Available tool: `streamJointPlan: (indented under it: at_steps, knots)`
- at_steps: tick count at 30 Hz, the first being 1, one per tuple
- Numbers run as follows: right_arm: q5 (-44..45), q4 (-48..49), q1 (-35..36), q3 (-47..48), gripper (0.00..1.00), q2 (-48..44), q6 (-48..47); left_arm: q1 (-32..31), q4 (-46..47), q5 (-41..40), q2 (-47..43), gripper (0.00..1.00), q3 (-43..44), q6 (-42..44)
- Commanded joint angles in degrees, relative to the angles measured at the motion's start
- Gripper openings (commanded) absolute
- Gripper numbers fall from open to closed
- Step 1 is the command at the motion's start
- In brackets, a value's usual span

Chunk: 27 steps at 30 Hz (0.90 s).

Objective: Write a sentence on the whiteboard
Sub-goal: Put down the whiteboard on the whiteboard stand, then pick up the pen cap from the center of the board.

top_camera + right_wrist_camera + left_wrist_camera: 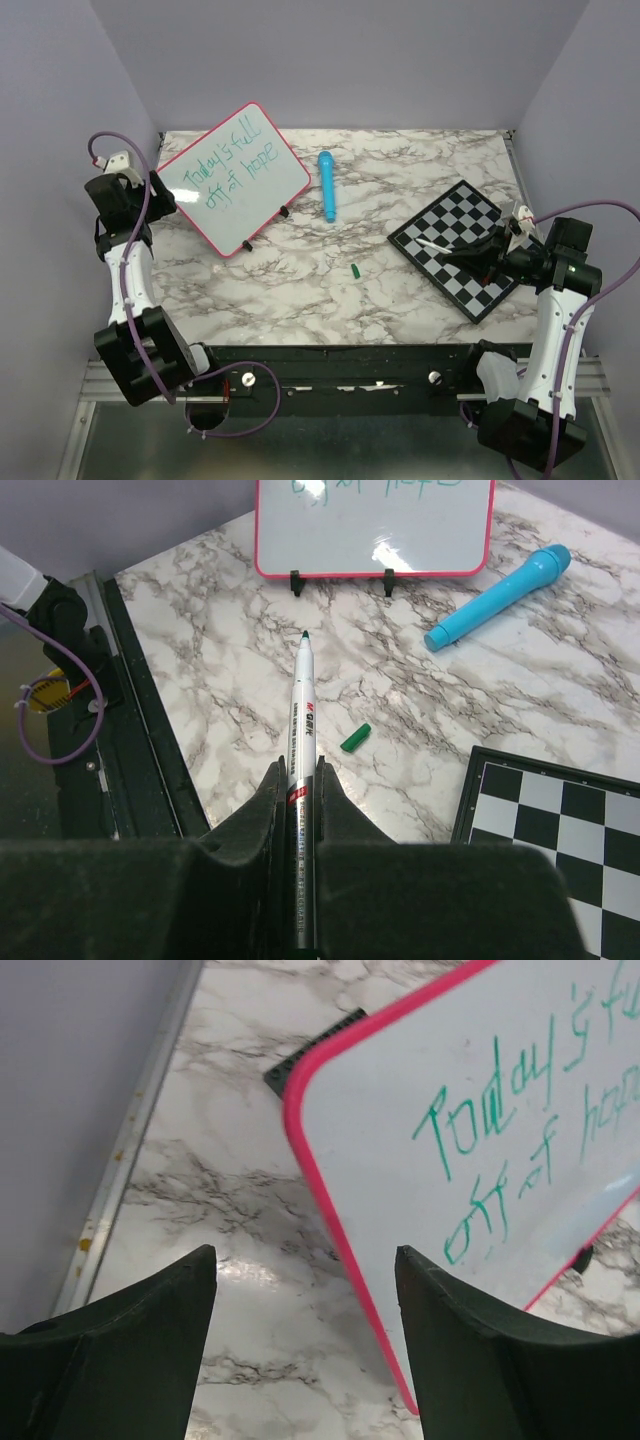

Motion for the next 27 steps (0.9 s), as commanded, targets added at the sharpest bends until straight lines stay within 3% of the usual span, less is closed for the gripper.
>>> streamJointPlan:
  at_steps: [1,6,11,12,14,19,23,27]
  knots:
    - [-7.03,1.03,0.38,0.01,0.0,-0.1,-0.18,0.88,-2.54,-16.75,-4.61,0.79,0.01,-2.68]
    - [-6.68,1.73,0.38,-0.25,0.0,-0.28,0.08,0.7,-6.06,-23.09,-8.21,0.79,1.24,-4.8]
    - [-6.41,2.08,0.38,-0.34,0.01,-0.19,0.17,-1.14,-8.0,-23.46,-13.13,0.8,3.08,-7.6]
    - [-6.41,2.25,0.38,-0.42,0.0,-0.19,0.43,-1.41,-8.69,-23.11,-13.66,0.9,3.35,-8.92]
    - [-6.24,2.26,0.38,-0.34,0.01,-0.19,0.44,-1.59,-9.49,-21.09,-15.68,0.99,3.87,-13.75]
    - [-5.97,2.61,0.38,-0.51,0.01,-0.19,0.61,-2.29,-8.79,-11.69,-18.58,0.99,4.4,-20.35]
    - [-5.71,3.05,0.38,-0.51,0.01,-0.1,0.96,-5.36,-8.35,-5.18,-19.46,0.99,6.24,-20.09]
    - [-5.53,3.66,0.38,-0.6,0.0,-0.1,1.58,-10.36,-14.56,-2.98,-19.11,0.99,10.46,-18.07]
